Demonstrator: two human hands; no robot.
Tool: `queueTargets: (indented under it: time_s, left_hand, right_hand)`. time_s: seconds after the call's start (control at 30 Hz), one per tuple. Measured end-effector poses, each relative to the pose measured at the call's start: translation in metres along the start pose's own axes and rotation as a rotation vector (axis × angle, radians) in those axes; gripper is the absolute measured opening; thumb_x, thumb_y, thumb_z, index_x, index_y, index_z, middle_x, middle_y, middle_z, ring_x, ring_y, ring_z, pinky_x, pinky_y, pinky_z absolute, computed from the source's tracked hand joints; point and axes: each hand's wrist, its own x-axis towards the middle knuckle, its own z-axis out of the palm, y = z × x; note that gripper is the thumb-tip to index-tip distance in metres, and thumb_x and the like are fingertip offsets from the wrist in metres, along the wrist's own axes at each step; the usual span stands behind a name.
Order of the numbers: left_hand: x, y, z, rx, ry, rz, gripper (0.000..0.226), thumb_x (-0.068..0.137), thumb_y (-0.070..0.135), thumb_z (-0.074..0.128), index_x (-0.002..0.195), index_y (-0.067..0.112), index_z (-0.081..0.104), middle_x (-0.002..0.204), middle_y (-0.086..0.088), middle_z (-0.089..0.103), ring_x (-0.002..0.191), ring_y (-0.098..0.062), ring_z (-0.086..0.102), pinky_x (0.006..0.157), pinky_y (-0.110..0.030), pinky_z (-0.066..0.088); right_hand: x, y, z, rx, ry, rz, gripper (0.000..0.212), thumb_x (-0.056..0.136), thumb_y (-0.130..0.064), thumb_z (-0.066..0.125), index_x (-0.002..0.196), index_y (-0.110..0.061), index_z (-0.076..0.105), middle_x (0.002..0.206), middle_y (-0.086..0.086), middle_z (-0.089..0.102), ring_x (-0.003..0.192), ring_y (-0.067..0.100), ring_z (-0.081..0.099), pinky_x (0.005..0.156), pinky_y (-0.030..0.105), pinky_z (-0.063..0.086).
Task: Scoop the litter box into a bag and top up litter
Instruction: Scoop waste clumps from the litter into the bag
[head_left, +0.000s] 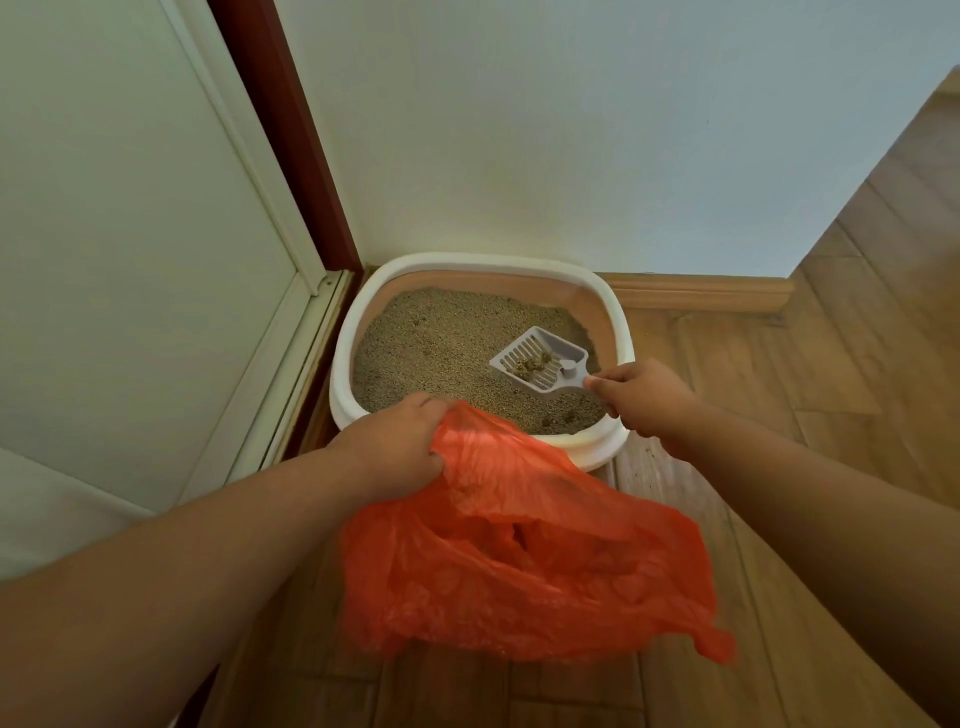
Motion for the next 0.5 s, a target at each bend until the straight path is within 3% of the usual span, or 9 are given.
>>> queueTargets:
  time_s: [0.1, 0.5]
  left_hand:
    - [0.0001, -0.0005, -0.0008, -0.001, 0.001, -0.001, 0.076, 0.092, 0.03, 0.061, 0.159, 0.028, 0.025, 0.151, 0.003, 0.037, 0.127, -0.02, 0.054, 0.098, -0.038, 0.051]
    - [-0.0009, -0.0016, -0.001, -0.005, -0.01, -0.013, 0.078, 0.092, 0.032, 0.062, 0.159, 0.026, 0.025, 0.148, 0.0, 0.039, 0.126, -0.022, 0.054, 0.099, -0.04, 0.051]
  right_hand:
    - [-0.0007, -0.0016, 0.0012, 0.026, -0.008, -0.018, 0.016, 0.098, -0.035, 0.064, 0.094, -0.027, 0.077, 0.067, 0.002, 0.058, 0.051, 0.014, 0.041, 0.044, 0.025, 0.034]
    - [-0.0019, 0.002, -0.0029, -0.006, 0.005, 0.009, 0.023, 0.099, -0.034, 0.063, 0.106, -0.019, 0.078, 0.067, 0.002, 0.06, 0.051, 0.014, 0.043, 0.043, 0.025, 0.034]
